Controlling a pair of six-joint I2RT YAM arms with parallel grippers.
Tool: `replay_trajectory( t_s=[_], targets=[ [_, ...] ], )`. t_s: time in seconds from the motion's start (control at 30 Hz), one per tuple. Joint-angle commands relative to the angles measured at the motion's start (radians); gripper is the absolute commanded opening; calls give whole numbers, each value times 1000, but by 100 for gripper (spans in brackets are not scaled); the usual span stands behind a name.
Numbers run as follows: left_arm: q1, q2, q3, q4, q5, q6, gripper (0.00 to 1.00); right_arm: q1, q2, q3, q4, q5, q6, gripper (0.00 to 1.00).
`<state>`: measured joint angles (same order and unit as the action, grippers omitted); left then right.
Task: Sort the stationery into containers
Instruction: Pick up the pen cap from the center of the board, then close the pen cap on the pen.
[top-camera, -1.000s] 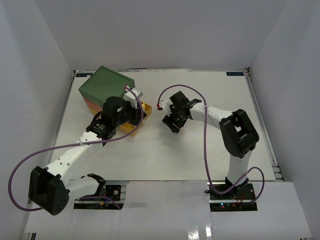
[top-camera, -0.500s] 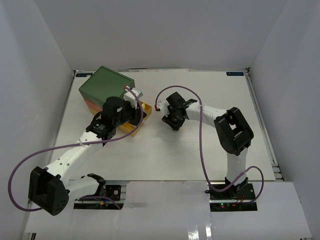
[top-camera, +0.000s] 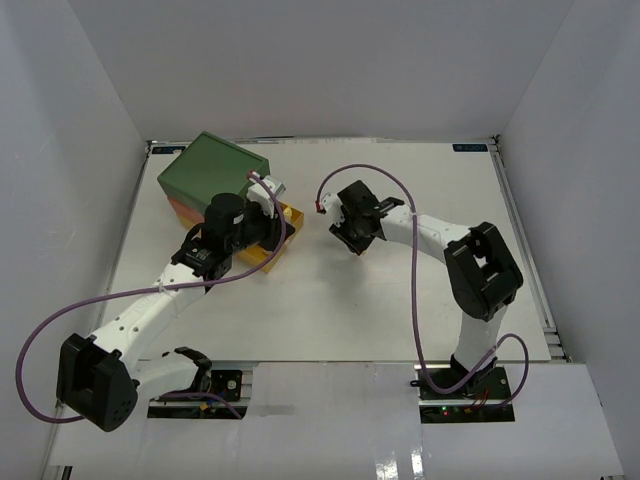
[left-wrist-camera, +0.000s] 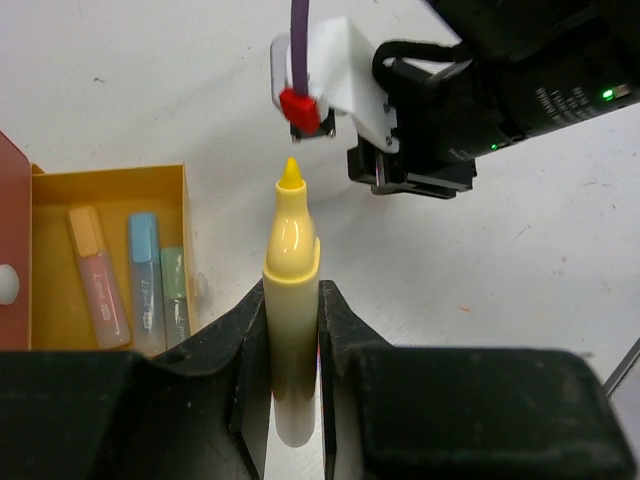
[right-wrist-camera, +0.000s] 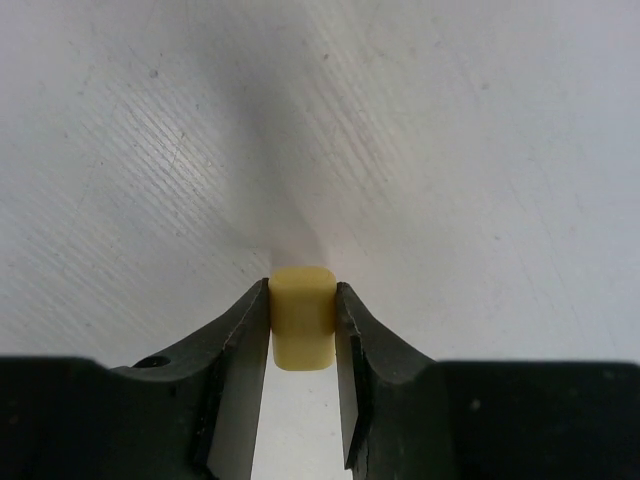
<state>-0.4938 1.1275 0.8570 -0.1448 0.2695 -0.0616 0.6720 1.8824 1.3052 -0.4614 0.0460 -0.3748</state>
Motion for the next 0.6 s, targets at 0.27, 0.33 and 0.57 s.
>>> replay_trajectory(
  t_s=[0.27, 0.33, 0.57],
  targets=[
    [1, -40, -21, 135, 132, -104, 3, 50, -414, 11, 295, 181, 382, 9],
    [3, -22, -9, 177, 161, -139, 3, 67, -451, -3, 380, 211, 431, 9],
    [-2, 49, 28, 264, 185, -211, 4, 112, -542, -61, 629, 241, 626, 8]
  ],
)
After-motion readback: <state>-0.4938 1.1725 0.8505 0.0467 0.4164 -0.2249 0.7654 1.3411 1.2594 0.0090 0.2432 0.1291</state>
